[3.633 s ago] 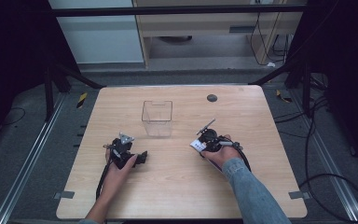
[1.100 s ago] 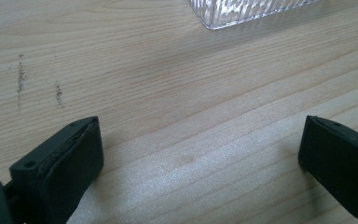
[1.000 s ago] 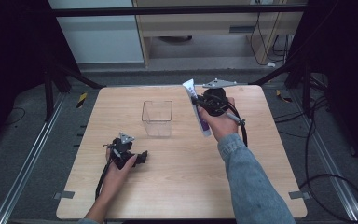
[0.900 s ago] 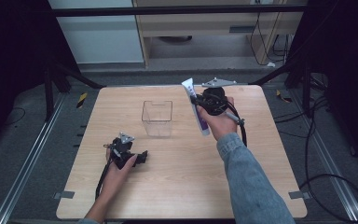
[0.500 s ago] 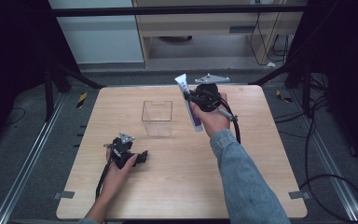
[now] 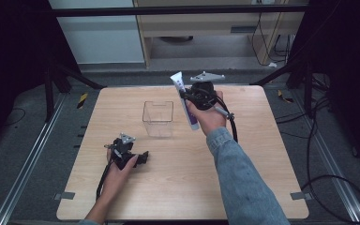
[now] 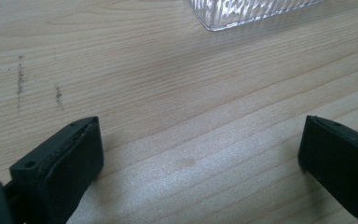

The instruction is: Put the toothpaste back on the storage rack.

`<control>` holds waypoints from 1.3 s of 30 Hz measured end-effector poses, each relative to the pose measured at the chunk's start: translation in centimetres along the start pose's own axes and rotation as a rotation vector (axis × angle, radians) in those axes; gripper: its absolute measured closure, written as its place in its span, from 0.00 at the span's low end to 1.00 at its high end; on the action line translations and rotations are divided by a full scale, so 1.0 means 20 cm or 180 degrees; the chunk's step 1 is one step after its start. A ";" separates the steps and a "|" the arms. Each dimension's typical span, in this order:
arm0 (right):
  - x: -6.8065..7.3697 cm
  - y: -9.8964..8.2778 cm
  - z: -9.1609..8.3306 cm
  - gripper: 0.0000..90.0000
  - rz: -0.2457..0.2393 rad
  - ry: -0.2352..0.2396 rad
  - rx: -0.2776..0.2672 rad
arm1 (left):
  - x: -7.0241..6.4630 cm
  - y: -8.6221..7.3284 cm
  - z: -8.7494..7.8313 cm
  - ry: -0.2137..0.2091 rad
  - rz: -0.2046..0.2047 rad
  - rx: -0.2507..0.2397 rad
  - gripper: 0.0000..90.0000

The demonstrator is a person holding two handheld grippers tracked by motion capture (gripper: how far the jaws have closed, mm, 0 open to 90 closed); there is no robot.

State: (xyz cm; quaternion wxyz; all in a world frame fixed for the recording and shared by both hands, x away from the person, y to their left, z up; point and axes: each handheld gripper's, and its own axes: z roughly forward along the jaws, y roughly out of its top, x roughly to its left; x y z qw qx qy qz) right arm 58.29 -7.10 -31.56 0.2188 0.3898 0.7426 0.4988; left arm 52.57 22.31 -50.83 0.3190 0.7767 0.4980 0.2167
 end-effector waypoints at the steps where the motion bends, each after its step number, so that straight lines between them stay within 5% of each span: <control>1: 0.00 0.00 0.00 0.88 0.0000 0.0000 0.0000 | 0.00 0.00 0.00 0.0000 0.0000 0.0000 0.00; 16: 0.08 0.15 0.07 0.88 -0.0052 0.0036 -0.0161 | 0.00 0.00 0.00 0.0000 0.0002 -0.0005 0.00; 24: 0.17 0.26 0.23 0.88 -0.0123 0.0036 -0.0298 | 0.00 0.00 0.00 -0.0004 0.0005 0.0002 0.00; 39: 0.21 0.26 0.39 0.88 -0.0069 0.0013 -0.0388 | 0.00 0.00 0.00 -0.0014 0.0009 0.0000 0.00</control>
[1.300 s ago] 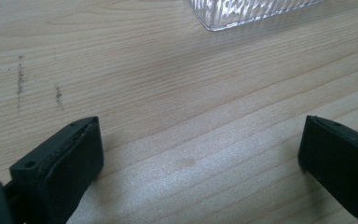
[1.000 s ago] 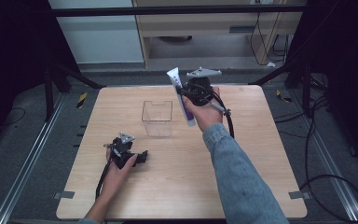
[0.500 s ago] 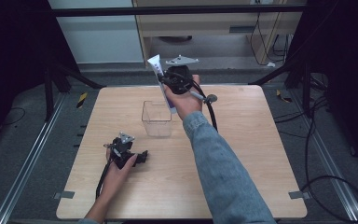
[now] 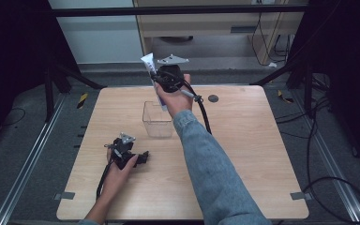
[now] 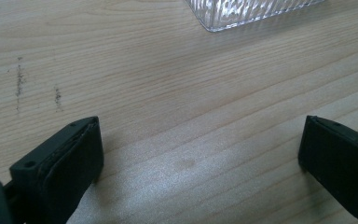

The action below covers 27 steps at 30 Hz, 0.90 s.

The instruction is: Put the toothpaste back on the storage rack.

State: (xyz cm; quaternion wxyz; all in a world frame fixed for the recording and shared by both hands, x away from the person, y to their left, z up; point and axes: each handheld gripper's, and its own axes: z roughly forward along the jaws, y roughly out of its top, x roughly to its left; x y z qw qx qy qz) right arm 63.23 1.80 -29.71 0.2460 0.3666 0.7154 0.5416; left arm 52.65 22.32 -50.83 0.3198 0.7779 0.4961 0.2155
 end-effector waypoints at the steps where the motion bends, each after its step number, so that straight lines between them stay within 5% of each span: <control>1: 0.00 -0.01 0.00 0.88 0.0017 -0.0012 -0.0014 | 0.00 0.00 0.00 0.0000 0.0000 -0.0001 0.00; 27: 0.05 -0.16 0.11 0.88 0.0022 -0.0078 -0.0079 | 0.00 0.00 0.00 -0.0011 0.0009 -0.0002 0.00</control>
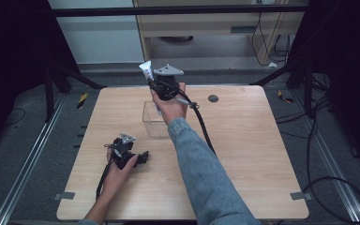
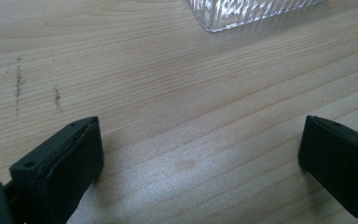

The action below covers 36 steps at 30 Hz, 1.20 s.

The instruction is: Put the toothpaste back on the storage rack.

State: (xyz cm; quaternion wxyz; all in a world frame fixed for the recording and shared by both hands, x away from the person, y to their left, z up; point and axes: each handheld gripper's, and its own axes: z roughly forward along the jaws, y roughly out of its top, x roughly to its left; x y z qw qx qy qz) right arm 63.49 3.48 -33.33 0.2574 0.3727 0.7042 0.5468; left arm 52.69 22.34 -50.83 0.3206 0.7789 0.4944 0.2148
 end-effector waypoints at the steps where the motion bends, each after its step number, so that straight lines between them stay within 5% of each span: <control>1: 0.00 0.00 0.00 0.88 0.0000 0.0000 0.0000 | 0.00 0.00 0.00 0.0000 0.0000 0.0000 0.00; 36: 0.00 -0.14 0.07 0.88 -0.0065 0.0020 0.0082 | 0.00 0.00 0.00 -0.0016 0.0014 -0.0001 0.00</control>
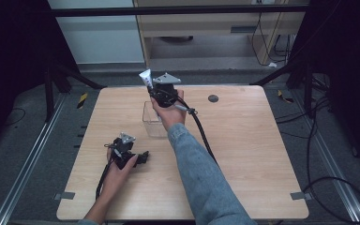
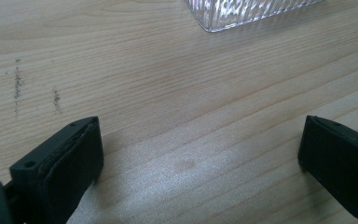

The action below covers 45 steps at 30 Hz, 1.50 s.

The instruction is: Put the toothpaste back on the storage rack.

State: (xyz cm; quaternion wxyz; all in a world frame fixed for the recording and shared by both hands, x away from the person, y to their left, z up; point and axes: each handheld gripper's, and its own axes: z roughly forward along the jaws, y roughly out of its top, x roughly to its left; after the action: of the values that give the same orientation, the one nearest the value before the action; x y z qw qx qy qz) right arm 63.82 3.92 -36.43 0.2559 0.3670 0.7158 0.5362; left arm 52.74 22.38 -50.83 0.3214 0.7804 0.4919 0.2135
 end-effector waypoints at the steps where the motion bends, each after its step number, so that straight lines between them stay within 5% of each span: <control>1: 0.00 0.00 0.00 0.88 0.0012 0.0006 -0.0001 | 0.00 0.00 0.00 0.0000 0.0002 0.0000 0.00; 45: 0.06 -0.14 0.09 0.88 -0.0029 0.0020 0.0182 | 0.00 0.00 0.00 -0.0007 0.0003 0.0002 0.00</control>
State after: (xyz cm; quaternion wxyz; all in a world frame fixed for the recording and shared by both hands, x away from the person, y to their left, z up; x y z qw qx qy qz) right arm 63.84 5.43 -39.58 0.2455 0.3693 0.7332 0.5155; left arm 52.76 22.39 -50.83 0.3217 0.7810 0.4913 0.2127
